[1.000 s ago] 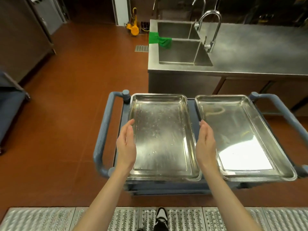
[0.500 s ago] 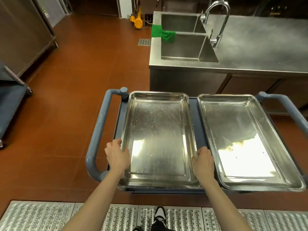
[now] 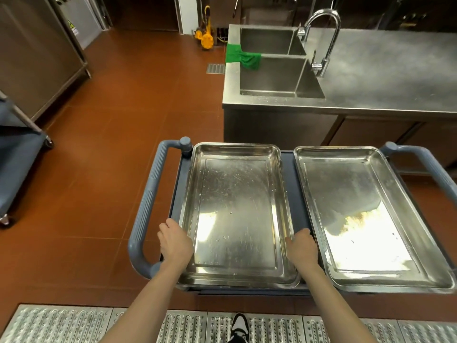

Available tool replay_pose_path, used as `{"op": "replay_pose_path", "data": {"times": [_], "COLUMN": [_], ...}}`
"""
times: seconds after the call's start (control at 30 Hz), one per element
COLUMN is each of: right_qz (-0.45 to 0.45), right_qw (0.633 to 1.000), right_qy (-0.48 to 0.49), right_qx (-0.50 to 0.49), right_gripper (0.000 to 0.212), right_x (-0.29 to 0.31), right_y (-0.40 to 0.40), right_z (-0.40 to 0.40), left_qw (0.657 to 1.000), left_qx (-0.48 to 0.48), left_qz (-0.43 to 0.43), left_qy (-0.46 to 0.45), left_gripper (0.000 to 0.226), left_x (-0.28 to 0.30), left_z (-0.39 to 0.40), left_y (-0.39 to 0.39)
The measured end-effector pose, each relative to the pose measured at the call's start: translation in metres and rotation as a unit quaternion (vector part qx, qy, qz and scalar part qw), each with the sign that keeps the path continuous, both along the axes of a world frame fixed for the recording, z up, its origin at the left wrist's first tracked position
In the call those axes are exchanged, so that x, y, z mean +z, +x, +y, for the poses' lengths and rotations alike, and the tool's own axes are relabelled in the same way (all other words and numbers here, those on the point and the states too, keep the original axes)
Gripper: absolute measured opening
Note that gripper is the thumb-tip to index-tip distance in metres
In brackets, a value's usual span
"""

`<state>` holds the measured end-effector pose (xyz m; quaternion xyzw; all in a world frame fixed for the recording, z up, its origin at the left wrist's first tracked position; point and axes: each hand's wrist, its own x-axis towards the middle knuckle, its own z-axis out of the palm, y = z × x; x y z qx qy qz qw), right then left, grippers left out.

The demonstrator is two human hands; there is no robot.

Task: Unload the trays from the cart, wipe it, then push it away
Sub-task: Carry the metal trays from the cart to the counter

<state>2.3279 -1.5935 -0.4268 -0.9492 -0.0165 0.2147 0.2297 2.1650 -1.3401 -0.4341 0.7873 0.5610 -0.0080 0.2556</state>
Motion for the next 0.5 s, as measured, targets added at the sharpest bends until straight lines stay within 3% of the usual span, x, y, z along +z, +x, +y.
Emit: {"op": "replay_pose_path", "data": {"times": [0.23,0.5], "right_qz": [-0.001,-0.098], "right_qw": [1.000,0.993], "right_qy": [0.002,0.059], "right_qx": [0.007,-0.038], "right_gripper": [0.028,0.031], "right_x": [-0.001,0.007], "right_y": [0.001,-0.004], "right_z": [-0.002,0.003], "left_qw": [0.998,0.992], "left_qx": [-0.037,-0.041], "left_qz": [0.049,-0.116], "left_qy": [0.014,0.032], "left_gripper": [0.035,0.014], "left_x": [0.002,0.007], "left_z": [0.007,0.008], "left_y": [-0.003,-0.014]}}
